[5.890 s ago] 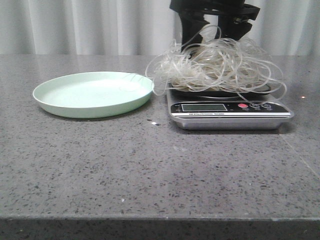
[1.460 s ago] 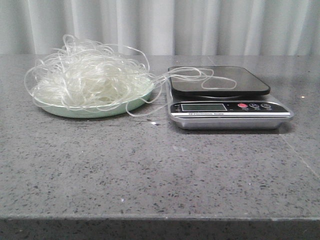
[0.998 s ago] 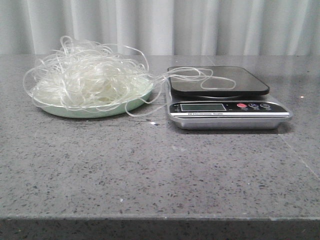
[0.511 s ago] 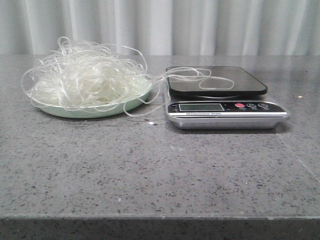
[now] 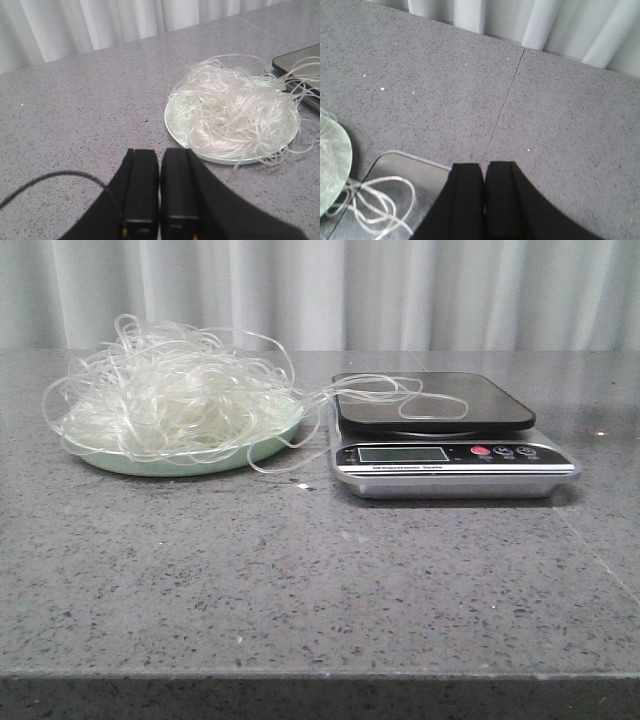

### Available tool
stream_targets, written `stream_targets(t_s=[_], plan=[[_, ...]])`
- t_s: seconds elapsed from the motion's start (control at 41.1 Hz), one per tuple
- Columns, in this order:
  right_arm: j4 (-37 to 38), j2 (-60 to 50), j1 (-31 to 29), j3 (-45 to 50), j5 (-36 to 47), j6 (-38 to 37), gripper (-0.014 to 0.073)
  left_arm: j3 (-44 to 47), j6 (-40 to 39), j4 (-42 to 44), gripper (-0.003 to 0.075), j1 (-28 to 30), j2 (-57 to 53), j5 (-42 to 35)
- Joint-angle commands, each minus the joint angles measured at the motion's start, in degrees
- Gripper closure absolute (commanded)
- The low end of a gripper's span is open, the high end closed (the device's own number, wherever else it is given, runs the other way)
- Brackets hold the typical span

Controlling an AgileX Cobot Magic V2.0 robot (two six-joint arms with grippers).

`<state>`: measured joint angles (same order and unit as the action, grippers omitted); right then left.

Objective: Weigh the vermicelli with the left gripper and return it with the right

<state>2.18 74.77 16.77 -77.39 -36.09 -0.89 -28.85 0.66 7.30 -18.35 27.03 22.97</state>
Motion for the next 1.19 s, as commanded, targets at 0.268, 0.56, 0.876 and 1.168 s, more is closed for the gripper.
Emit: stream_targets(t_s=[0.268,0.56,0.876,1.168], plan=[[1.2,-21.9,-0.3,21.6,13.0,-0.1,0.0442,-1.6,-0.7,0.1,0.0584,0.0,0.3,-4.4],[1.2,-36.9,-0.3,36.6,14.3,-0.1,0.0442,-1.6,-0.7,0.1,0.0584,0.0,0.3,-4.4],[1.2,-51.3,-0.3,53.2,19.5,-0.1,0.0442,-1.6,-0.7,0.1,0.0584,0.0,0.3,-4.4],[1.2,-55.9,-0.3,58.3,21.1,-0.1,0.0442,-1.6,-0.7,0.1,0.0584,0.0,0.3,-4.4]])
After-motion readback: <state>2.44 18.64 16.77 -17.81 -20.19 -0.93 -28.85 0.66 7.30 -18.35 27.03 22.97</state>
